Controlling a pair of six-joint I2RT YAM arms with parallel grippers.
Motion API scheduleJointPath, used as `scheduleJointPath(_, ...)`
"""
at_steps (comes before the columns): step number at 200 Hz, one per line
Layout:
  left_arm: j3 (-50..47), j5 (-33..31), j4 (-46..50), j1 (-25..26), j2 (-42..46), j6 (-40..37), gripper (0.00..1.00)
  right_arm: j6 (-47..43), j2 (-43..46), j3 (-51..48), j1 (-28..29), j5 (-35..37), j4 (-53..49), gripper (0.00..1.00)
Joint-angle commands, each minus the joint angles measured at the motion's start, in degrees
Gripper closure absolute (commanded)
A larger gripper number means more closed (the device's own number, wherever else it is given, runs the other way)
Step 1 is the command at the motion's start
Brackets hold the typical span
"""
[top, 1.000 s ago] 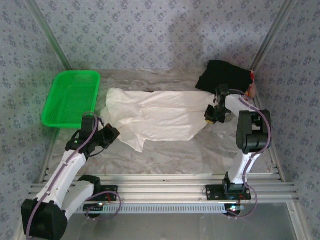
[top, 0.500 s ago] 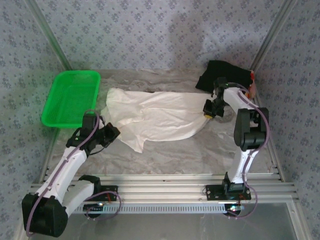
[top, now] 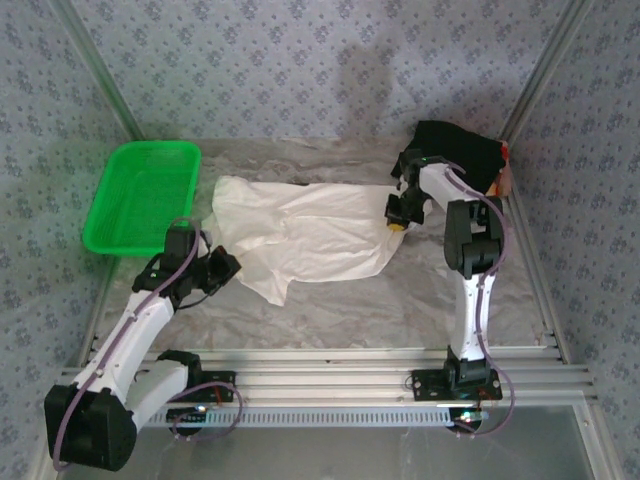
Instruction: Fold and stack the t-shirts
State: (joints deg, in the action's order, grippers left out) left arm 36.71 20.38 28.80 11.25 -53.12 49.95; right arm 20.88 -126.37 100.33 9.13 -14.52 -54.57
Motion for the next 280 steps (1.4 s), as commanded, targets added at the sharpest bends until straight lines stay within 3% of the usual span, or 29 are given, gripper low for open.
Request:
scheduleJointPath(1, 2.06, 1.33, 1.76, -0.43, 0.32, -1.46, 1.00, -0.33, -1.36, 1.71, 0.53, -3.70, 1.28, 0.89)
scheduleJointPath(43, 2.05, 1.42, 1.90, -0.43, 0.34, -1.57, 1.00, 0.24, 5.35, -0.69, -0.04, -10.69, 6.37, 0.60)
scheduleJointPath(88, 1.71, 1.39, 0.95, -0.43, 0.14, -1.10, 1.00, 3.83, 21.90, -12.66, -6.65, -15.91, 9.87, 0.48)
scheduleJointPath(116, 1.70, 1.57, 0.15, -0.46, -0.55, -0.91, 1.00, 4.23, 28.53, -22.59, -13.19, -18.51, 10.09, 0.50)
scheduleJointPath(150, 2.13, 1.85, -0.42, -0.52, -1.60, -0.82, 1.00, 3.49, 31.55, -36.29, -18.51, -20.34, 14.09, 0.71)
scheduleJointPath(177, 2.73, 1.94, -0.35, -0.52, -2.37, -1.08, 1.00, 4.63, 29.36, -40.76, -18.80, -20.81, 19.68, 0.76)
scheduleJointPath(229, 3.37, 1.70, 0.68, -0.52, -2.55, -1.56, 1.00, 8.20, 21.74, -40.02, -18.32, -19.53, 27.32, 0.78)
scheduleJointPath(280, 3.24, 1.56, 1.04, -0.87, -2.25, -1.67, 1.00, 9.01, 15.54, -32.74, -15.77, -18.35, 26.58, 0.78)
